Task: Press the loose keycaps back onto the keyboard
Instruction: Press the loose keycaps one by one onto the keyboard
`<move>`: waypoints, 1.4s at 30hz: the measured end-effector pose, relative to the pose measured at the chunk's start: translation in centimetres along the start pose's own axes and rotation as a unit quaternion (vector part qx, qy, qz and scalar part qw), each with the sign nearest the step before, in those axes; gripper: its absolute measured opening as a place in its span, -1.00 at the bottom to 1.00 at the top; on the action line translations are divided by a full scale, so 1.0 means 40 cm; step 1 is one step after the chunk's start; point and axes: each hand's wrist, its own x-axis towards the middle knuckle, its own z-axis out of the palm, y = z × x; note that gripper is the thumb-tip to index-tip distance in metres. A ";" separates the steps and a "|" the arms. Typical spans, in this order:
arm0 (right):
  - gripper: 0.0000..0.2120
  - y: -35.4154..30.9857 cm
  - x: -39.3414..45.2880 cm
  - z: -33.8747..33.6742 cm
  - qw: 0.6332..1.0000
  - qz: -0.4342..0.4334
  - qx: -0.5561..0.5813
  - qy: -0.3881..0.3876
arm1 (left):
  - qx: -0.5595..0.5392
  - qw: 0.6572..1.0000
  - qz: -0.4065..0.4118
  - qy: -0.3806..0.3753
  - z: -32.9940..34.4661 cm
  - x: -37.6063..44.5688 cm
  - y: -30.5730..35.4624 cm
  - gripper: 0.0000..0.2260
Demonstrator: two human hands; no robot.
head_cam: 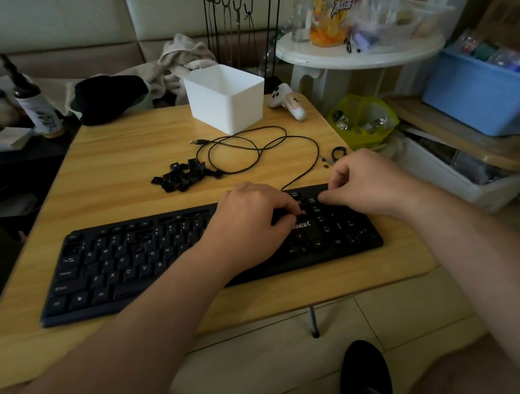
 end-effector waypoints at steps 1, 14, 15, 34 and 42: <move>-0.80 -0.004 -0.001 0.002 1.000 0.004 -0.004 0.002 | 0.001 1.000 -0.007 0.004 -0.009 0.002 -0.005 -0.86; -0.77 -0.071 0.009 0.080 0.998 -0.027 0.007 0.061 | 0.160 0.951 -0.262 0.022 -0.155 0.030 -0.237 -0.68; -0.78 -0.079 0.013 0.089 0.997 -0.035 0.009 0.072 | 0.166 0.951 -0.260 0.024 -0.155 0.034 -0.244 -0.65; -0.66 -0.188 0.074 0.153 0.967 -0.197 0.116 0.114 | -0.245 0.941 -0.219 0.075 -0.144 0.076 -0.172 -0.85; -0.73 -0.187 0.048 0.155 0.926 -0.272 0.194 0.176 | -0.540 0.800 -0.259 0.035 -0.119 0.033 -0.096 -0.82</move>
